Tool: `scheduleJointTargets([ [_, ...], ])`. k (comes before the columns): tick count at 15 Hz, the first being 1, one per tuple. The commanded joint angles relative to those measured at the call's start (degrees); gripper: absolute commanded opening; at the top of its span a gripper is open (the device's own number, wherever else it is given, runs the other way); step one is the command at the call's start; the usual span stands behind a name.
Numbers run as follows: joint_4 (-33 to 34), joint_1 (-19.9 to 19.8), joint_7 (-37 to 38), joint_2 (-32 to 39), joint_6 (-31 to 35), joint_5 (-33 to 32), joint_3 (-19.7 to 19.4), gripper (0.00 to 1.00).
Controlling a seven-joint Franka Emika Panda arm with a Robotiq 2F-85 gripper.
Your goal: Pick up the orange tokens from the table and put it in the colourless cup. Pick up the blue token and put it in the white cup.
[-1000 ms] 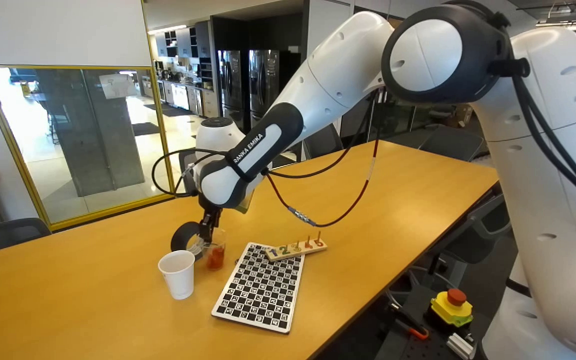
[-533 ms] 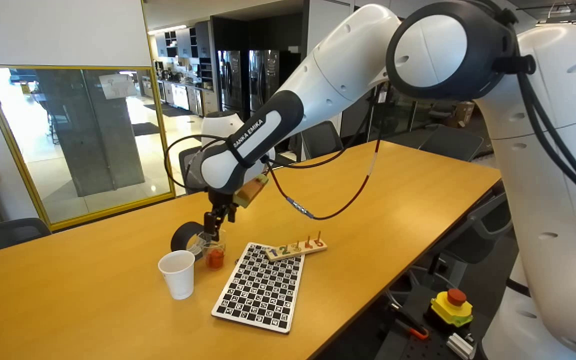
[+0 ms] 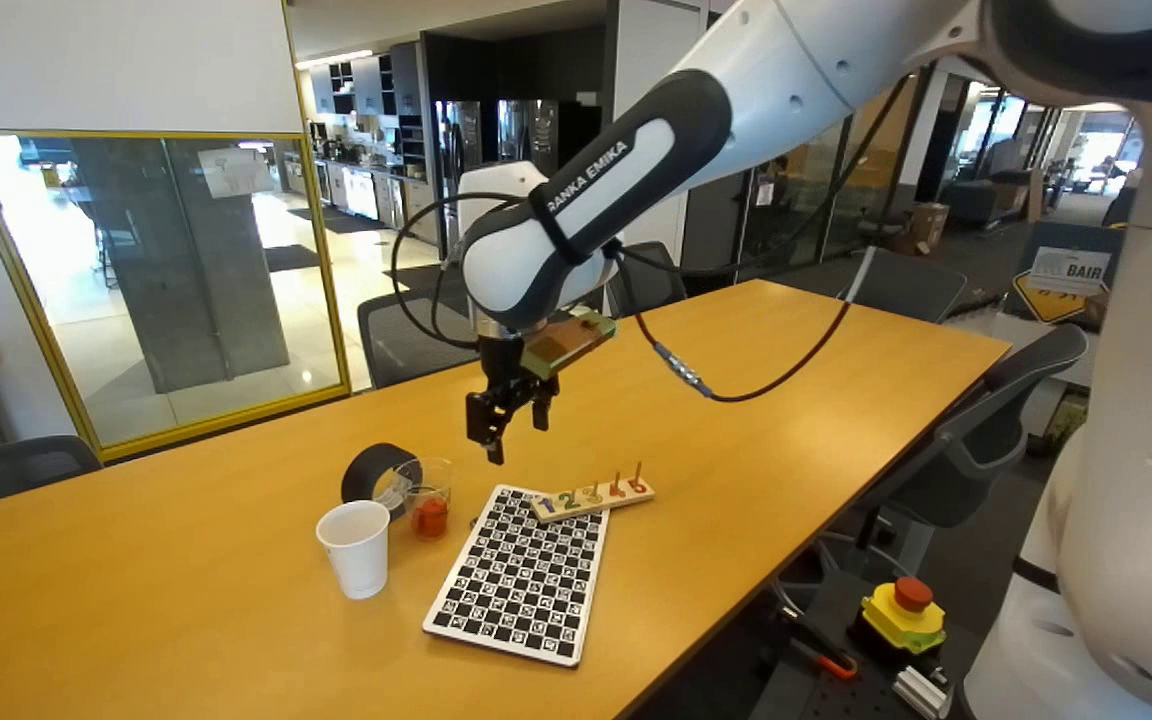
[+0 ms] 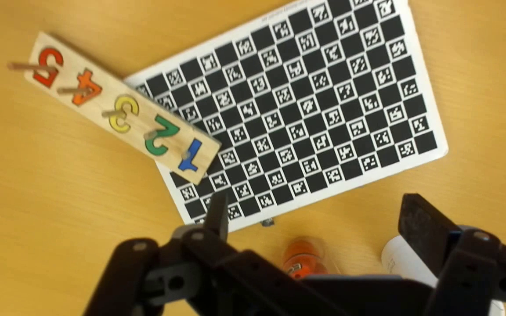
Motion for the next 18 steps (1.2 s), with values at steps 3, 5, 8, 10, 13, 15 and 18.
scheduleJointTargets([
  [3,-18.2,-0.2,8.4,-20.6,-1.9,1.5,-0.2,1.0],
  [5,-23.5,-0.5,8.7,-26.9,-2.2,2.6,-0.3,1.0],
  [8,-30.6,-0.4,5.3,-36.4,-2.7,4.6,-1.5,1.0],
  [10,-33.9,-0.1,2.6,-42.5,-4.9,7.6,-3.4,1.0],
  [13,-36.5,-0.9,0.6,-49.5,-11.4,8.8,-5.1,1.0],
  [15,-37.4,-1.6,0.7,-52.3,-14.0,7.8,-5.2,1.0],
  [18,-35.8,-2.6,1.9,-53.0,-17.0,6.5,-4.3,1.0],
])
